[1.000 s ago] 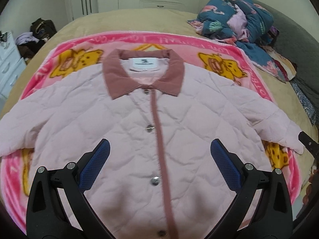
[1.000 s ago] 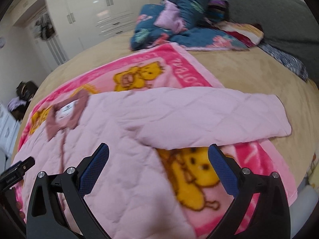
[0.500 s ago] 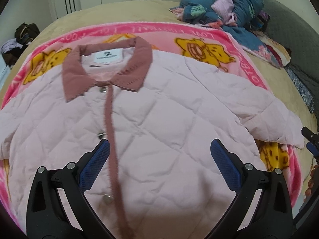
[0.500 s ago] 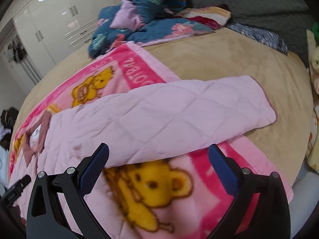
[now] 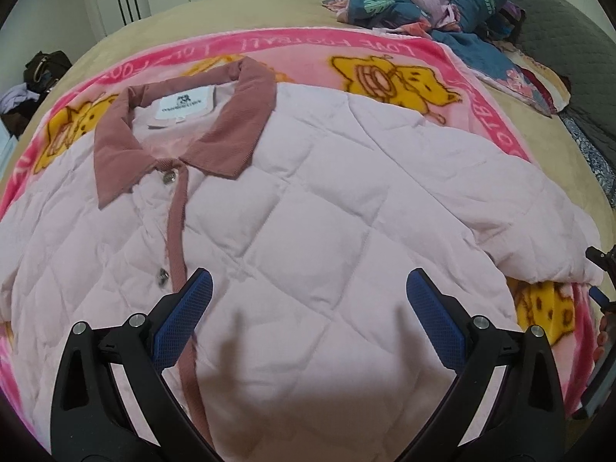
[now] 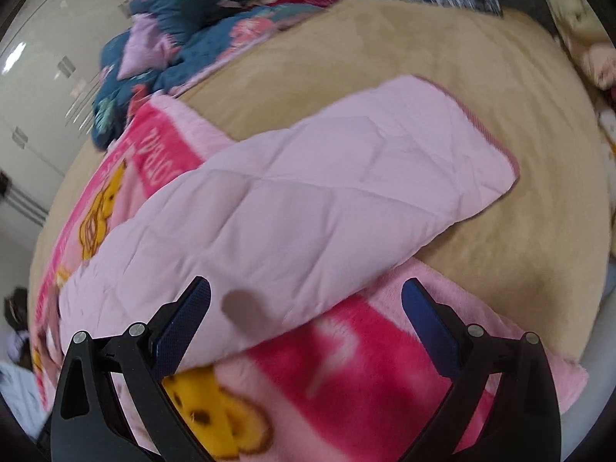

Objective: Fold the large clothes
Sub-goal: 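Move the right tool toward the jacket sleeve beside the right tool, then grasp the sleeve cuff with the right tool and lift it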

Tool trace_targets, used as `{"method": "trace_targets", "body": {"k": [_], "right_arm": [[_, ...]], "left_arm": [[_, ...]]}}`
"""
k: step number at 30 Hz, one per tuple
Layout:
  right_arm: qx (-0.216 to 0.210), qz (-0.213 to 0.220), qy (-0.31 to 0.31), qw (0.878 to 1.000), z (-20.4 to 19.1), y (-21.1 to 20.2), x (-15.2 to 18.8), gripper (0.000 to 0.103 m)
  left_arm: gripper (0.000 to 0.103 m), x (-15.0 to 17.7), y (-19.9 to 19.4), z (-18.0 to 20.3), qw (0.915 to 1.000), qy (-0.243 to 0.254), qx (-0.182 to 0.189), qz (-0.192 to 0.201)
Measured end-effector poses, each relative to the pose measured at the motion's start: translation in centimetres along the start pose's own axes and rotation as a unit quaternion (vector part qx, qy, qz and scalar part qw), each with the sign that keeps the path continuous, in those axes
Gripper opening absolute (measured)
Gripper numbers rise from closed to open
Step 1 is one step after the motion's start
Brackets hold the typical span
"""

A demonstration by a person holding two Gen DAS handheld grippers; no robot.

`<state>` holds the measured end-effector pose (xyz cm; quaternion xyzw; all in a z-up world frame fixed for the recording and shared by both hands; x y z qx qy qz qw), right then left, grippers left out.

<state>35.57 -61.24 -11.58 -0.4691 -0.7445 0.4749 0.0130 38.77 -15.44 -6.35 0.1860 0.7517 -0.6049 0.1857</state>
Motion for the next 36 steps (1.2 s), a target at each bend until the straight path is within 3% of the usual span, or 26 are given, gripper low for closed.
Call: {"method": "trace_targets", "body": {"k": [7,9,15,17,20,26,29,36], "right_arm": [[-0.014,0.023,0.083,0.996,3.7,1.6,-2.4,0.099],[-0.029,0.035,0.103,0.994,4.7,2.0,-3.3,0.094],[-0.049,0.066,0.114,0.990,5.2,1.5,-4.8,0.046],[-0.056,0.084,0.090,0.991,4.1,0.5,-5.3,0.030],[-0.071,0.104,0.050,0.991,1.5,-1.2,-5.9,0.023],[-0.113,0.131,-0.027,0.985,-4.7,-4.5,-6.8,0.019],[-0.133,0.141,-0.069,0.979,-8.2,-6.3,-6.8,0.019],[-0.180,0.159,-0.171,0.956,-17.7,-9.8,-5.0,0.017]], "left_arm": [[0.095,-1.1,0.5,-1.2,0.9999,-0.008,-0.010,0.000],[0.095,-1.3,0.5,-1.6,0.9999,-0.010,-0.011,-0.001],[0.095,-1.7,-0.1,-3.1,0.9998,-0.015,-0.014,0.002],[0.095,-1.8,-0.4,-3.6,0.9997,-0.018,-0.013,0.004],[0.095,-2.0,-1.0,-4.2,0.9996,-0.021,-0.012,0.010],[0.095,-2.6,-3.0,-5.3,0.9992,-0.024,0.014,0.030],[0.095,-3.2,-4.2,-6.3,0.9988,-0.026,0.009,0.041],[0.095,-4.7,-6.6,-10.0,0.9971,-0.044,0.003,0.062]]}}
Point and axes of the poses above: each gripper's, at about its wrist camera, not at the fingertips, and y roughly the way its jaws point, z to its right, x to its underside, the point moved 4 cm from there along y, roughly the way its jaws point, and after that the axes turned 15 degrees about -x, right-handed, at the moved point
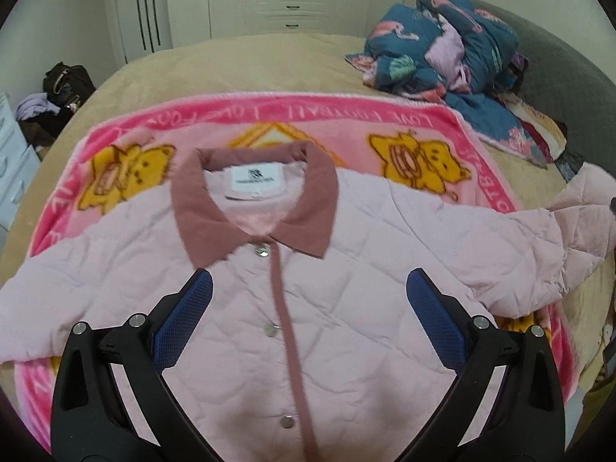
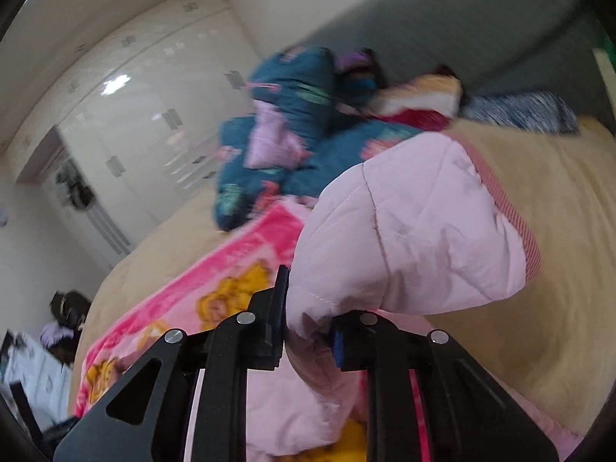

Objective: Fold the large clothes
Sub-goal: 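Grasp the sleeve cuff with the right tool and lift it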

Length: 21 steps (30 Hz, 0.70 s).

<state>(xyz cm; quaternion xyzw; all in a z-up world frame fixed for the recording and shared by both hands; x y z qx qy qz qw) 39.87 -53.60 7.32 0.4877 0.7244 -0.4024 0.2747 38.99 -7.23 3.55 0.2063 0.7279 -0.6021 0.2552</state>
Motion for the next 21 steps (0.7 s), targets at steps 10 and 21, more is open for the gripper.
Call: {"method": "trace_targets", "body": {"k": [10,21], "right_arm": [[-0.057,-0.006,-0.099,0.993,-11.4,1.0,-0.1,0.017],[-0.119,-0.035,-0.161,0.979,-20.5,3.3,3.4,0.017]], "left_arm": [[0.095,-0.9,-0.6,-5.3,0.9996,-0.028,-0.005,0.000],[0.095,-0.6,-0.7,-11.6,0.9976,-0.069,0.000,-0.012]]}}
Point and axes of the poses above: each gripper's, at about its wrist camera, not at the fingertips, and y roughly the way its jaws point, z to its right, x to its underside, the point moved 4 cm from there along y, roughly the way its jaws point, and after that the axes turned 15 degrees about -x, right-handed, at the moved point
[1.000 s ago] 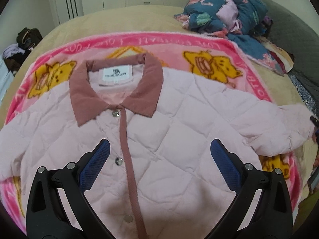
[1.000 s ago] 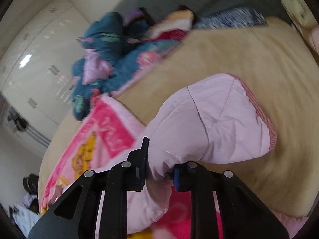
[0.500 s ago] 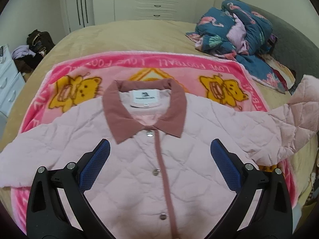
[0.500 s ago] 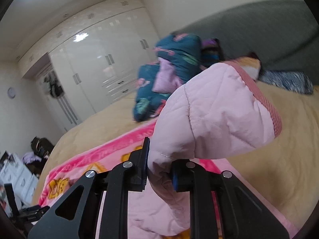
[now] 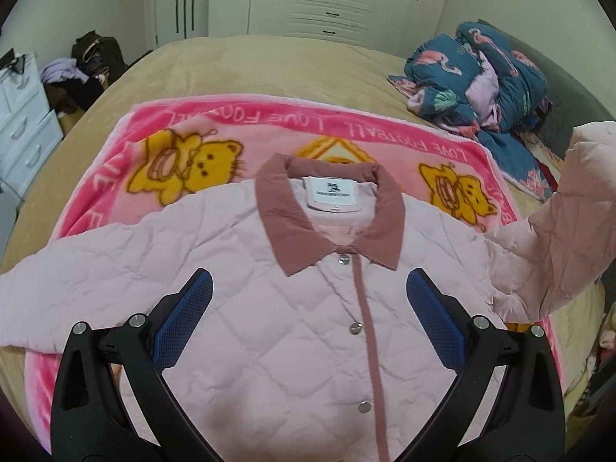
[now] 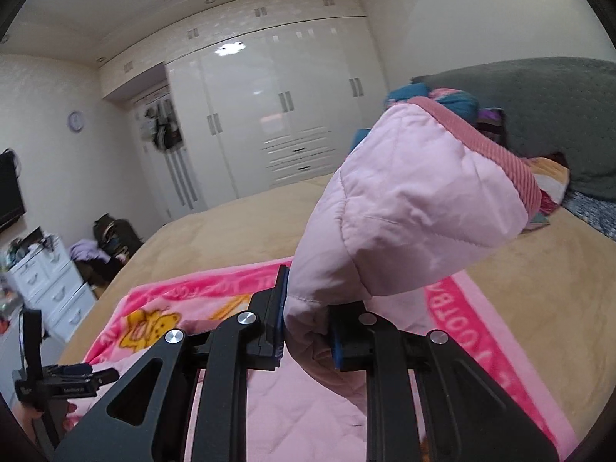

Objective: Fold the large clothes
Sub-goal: 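Grasp the sleeve cuff with the right tool and lift it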

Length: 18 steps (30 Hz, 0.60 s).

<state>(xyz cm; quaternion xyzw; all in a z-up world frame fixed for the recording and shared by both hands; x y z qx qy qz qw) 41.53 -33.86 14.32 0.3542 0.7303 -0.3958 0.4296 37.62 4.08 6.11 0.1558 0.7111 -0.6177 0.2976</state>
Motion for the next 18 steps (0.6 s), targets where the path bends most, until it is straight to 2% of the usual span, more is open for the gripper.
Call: {"method": "trace_targets", "body": {"k": [10,15,18], "right_arm": [[-0.052,-0.042,-0.035,0.997,-6.9,5.1,2.8,0.017],[-0.073,-0.071,-0.049,0.994,-10.1,7.5,5.9,0.017],[-0.083,-0.094,-0.060,0.990,-12.1,9.3,8.2,0.017]], "left_arm": [[0.095,-0.4,-0.1,-5.7,0.9982,-0.056,0.021,-0.005],[0.095,0.1,0.4,-7.5,0.9971,-0.071,0.027,-0.008],[0.095,0.5,0.6,-8.0,0.9955,-0.080,0.048,-0.014]]}}
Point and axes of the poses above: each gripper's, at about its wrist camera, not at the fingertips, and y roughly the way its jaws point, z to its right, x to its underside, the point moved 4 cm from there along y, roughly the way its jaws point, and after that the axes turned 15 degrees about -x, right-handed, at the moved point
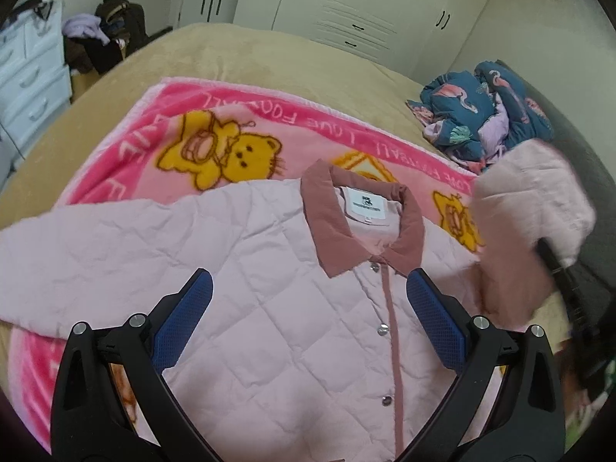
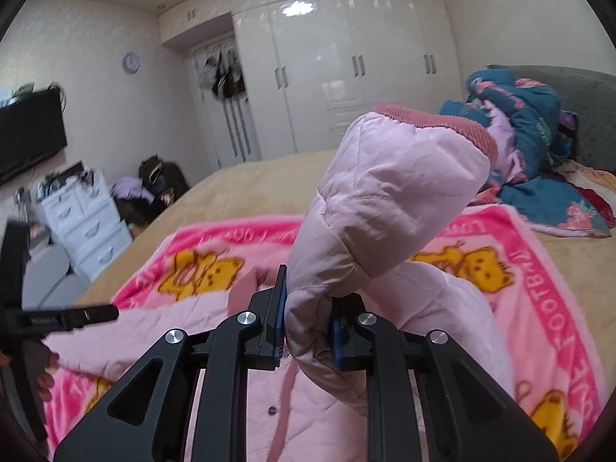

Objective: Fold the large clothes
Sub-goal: 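Grasp the sleeve cuff with the right tool and lift it, then carry the sleeve across the jacket front and release it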

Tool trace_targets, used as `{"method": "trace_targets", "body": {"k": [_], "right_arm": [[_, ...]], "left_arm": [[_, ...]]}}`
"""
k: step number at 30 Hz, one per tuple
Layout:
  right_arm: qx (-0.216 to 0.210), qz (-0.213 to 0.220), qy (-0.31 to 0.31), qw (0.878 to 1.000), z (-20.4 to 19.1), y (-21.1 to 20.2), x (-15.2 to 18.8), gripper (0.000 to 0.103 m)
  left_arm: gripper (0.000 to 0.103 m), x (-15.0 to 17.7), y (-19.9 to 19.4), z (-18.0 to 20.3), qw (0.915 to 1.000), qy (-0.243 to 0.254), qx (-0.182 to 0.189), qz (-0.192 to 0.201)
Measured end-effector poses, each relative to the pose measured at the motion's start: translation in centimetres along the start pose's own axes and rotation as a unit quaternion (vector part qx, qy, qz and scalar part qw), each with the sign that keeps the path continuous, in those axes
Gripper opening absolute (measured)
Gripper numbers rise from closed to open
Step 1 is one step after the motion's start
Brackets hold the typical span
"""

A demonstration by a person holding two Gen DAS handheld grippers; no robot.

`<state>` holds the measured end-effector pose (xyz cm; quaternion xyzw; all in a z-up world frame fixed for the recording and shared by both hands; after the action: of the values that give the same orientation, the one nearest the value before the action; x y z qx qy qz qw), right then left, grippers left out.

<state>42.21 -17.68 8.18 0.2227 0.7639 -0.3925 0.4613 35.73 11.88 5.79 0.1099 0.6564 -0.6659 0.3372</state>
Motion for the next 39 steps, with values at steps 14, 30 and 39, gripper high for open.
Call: {"method": "trace_targets", "body": {"k": [14,30,39], "right_arm": [[-0.061,-0.162,-0.002,0.985,-6.3,9.8,12.8,0.025],[-0.143,-0.192,0.015,0.971,-7.5,4.9,14.7,0.070],[-0.041,-0.152,0.054,0.986,-0.1,-1.6,13.3,0.070]], "left_arm": [[0.095,2.1,2.1,-0.5,0.9962,-0.038,0.068,-0.041],[0.095,8.0,9.2,-1.6,0.9739,-0.111,0.104,-0.169],[0.054,10.3,9.8,0.9,0.9830,-0.053,0.085,-0.154]]}}
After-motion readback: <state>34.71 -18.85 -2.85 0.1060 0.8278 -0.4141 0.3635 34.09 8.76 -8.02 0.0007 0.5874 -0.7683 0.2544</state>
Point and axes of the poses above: each gripper's, at about its wrist camera, not at the fingertips, and y roughly the way its jaws point, z to its right, x to its underside, the point moved 4 cm from there along y, roughly the way its jaws point, and after that the axes turned 15 degrees about -x, right-handed, at the moved point
